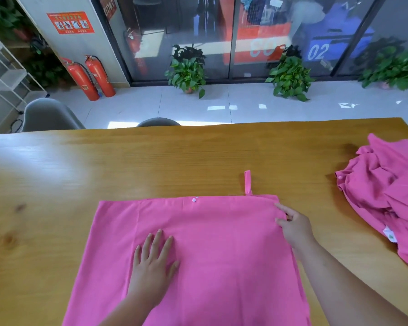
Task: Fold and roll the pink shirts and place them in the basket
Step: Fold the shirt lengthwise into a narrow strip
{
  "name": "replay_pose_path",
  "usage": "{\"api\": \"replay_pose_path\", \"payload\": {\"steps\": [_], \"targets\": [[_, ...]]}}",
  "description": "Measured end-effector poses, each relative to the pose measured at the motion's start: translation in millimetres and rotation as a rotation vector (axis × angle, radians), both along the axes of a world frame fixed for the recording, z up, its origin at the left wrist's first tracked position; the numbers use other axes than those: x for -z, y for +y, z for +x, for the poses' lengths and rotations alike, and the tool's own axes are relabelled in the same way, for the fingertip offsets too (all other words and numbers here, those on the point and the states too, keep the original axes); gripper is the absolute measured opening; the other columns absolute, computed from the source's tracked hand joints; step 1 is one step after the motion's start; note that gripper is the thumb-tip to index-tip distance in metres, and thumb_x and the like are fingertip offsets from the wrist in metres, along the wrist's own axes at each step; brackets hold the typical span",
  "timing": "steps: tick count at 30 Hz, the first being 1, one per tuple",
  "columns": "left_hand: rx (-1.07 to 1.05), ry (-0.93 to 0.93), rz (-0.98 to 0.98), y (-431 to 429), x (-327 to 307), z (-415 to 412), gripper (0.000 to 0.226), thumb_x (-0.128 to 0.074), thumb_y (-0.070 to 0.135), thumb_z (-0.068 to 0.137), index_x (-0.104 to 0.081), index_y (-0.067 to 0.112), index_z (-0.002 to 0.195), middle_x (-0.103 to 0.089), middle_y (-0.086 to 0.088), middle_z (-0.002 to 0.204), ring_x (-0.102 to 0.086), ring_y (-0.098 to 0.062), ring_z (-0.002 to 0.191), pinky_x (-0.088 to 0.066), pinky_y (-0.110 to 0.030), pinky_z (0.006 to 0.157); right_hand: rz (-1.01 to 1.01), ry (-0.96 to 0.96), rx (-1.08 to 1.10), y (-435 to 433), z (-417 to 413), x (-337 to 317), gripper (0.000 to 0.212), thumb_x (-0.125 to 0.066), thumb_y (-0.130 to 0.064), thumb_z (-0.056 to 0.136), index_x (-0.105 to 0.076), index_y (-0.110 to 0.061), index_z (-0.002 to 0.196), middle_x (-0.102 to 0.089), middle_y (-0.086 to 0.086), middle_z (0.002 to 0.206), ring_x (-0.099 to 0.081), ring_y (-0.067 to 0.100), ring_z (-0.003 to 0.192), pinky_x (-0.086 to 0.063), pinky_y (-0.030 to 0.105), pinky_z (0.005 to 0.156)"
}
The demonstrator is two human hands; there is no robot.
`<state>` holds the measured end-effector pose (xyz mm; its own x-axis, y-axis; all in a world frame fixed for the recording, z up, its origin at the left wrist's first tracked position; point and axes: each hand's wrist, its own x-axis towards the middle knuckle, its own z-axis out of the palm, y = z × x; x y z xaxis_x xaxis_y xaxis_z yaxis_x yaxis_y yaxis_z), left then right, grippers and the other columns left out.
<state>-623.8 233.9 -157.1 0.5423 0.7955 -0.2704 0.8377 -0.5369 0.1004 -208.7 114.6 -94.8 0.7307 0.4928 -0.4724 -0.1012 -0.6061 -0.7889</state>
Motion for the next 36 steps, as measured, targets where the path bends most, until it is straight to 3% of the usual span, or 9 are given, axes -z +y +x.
{"api": "replay_pose_path", "payload": {"steps": [5, 8, 10, 13, 18, 22, 26, 28, 36], "targets": [[-0.032, 0.011, -0.006, 8.6, -4.7, 16.0, 0.076, -0.021, 0.070, 0.102, -0.014, 0.036, 0.169, 0.006, 0.003, 0.178, 0.009, -0.028, 0.164, -0.006, -0.054, 0.131, 0.031, 0.011, -0.064, 10.0, 10.2, 10.3, 0.051, -0.074, -0.004, 0.090, -0.078, -0.048, 0.115, -0.074, -0.004, 0.120, -0.073, 0.016, 0.098, -0.061, 0.038, 0.087], [-0.021, -0.001, -0.008, 19.9, -5.4, 26.6, 0.075, -0.026, 0.068, 0.103, -0.016, 0.034, 0.169, 0.005, 0.003, 0.178, 0.004, -0.031, 0.164, -0.009, -0.053, 0.131, 0.064, -0.039, 0.001, 17.8, 16.7, 8.0, 0.056, -0.068, 0.006, 0.091, -0.078, -0.040, 0.123, -0.072, -0.011, 0.112, -0.066, 0.004, 0.069, -0.053, 0.018, 0.068], [-0.016, -0.017, -0.012, 27.9, -5.3, 33.9, 0.073, -0.032, 0.066, 0.104, -0.021, 0.032, 0.168, 0.000, 0.001, 0.178, -0.002, -0.033, 0.164, -0.013, -0.053, 0.131, -0.018, -0.104, 0.004, 15.8, 15.5, 15.5, 0.058, -0.066, 0.004, 0.093, -0.074, -0.042, 0.126, -0.072, -0.004, 0.106, -0.050, 0.010, 0.052, -0.050, 0.027, 0.059], [-0.013, -0.066, -0.009, 40.7, -7.2, 48.5, 0.073, -0.037, 0.064, 0.104, -0.026, 0.029, 0.167, -0.008, -0.001, 0.178, -0.007, -0.033, 0.163, -0.019, -0.053, 0.130, -0.104, -0.166, -0.032, 13.7, 15.4, 29.7, 0.055, -0.068, -0.002, 0.092, -0.073, -0.040, 0.131, -0.073, -0.004, 0.110, -0.043, -0.002, 0.051, -0.051, 0.034, 0.072], [0.028, -0.147, -0.009, 69.5, -19.9, 81.5, 0.071, -0.056, 0.045, 0.103, -0.030, 0.024, 0.166, -0.022, 0.001, 0.175, -0.014, -0.031, 0.162, -0.022, -0.049, 0.129, -0.057, -0.123, 0.063, 26.4, 15.7, 22.1, 0.045, -0.074, -0.010, 0.087, -0.078, -0.039, 0.121, -0.067, -0.005, 0.075, -0.057, 0.009, 0.059, -0.053, 0.036, 0.070], [0.061, -0.178, 0.023, 94.4, -29.8, 110.9, 0.057, -0.065, 0.033, 0.097, -0.051, 0.024, 0.151, -0.053, 0.005, 0.147, -0.045, -0.028, 0.138, -0.040, -0.044, 0.115, 0.132, -0.021, 0.200, 30.6, 20.3, 19.3, 0.044, -0.075, -0.006, 0.090, -0.081, -0.042, 0.115, -0.078, -0.007, 0.102, -0.070, 0.011, 0.088, -0.057, 0.028, 0.086], [0.046, -0.179, 0.060, 114.6, -26.3, 125.3, 0.030, -0.066, 0.038, 0.098, -0.065, 0.031, 0.127, -0.058, 0.007, 0.117, -0.051, -0.024, 0.111, -0.046, -0.040, 0.100, -0.045, -0.119, 0.064, 30.2, 27.1, 23.4, 0.036, -0.076, -0.009, 0.091, -0.081, -0.037, 0.114, -0.054, -0.009, 0.059, -0.044, 0.010, 0.052, -0.041, 0.021, 0.050], [0.020, -0.190, 0.041, 123.1, -25.1, 130.1, 0.022, -0.065, 0.042, 0.098, -0.066, 0.033, 0.118, -0.059, 0.008, 0.111, -0.053, -0.023, 0.107, -0.045, -0.040, 0.097, -0.132, -0.202, -0.009, 30.7, 29.0, 22.1, 0.031, -0.077, -0.013, 0.092, -0.080, -0.038, 0.110, -0.040, -0.014, 0.044, -0.037, 0.009, 0.041, -0.035, 0.022, 0.045], [-0.068, -0.352, -0.009, 146.0, -29.5, 134.8, 0.029, -0.079, 0.057, 0.085, -0.062, 0.034, 0.079, -0.055, 0.018, 0.074, -0.054, -0.012, 0.080, -0.039, -0.036, 0.080, -0.150, -0.359, -0.063, 40.2, 35.1, 26.0, 0.022, -0.075, -0.018, 0.094, -0.080, -0.038, 0.103, -0.073, -0.012, 0.080, -0.070, 0.011, 0.078, -0.050, 0.032, 0.074]]}}
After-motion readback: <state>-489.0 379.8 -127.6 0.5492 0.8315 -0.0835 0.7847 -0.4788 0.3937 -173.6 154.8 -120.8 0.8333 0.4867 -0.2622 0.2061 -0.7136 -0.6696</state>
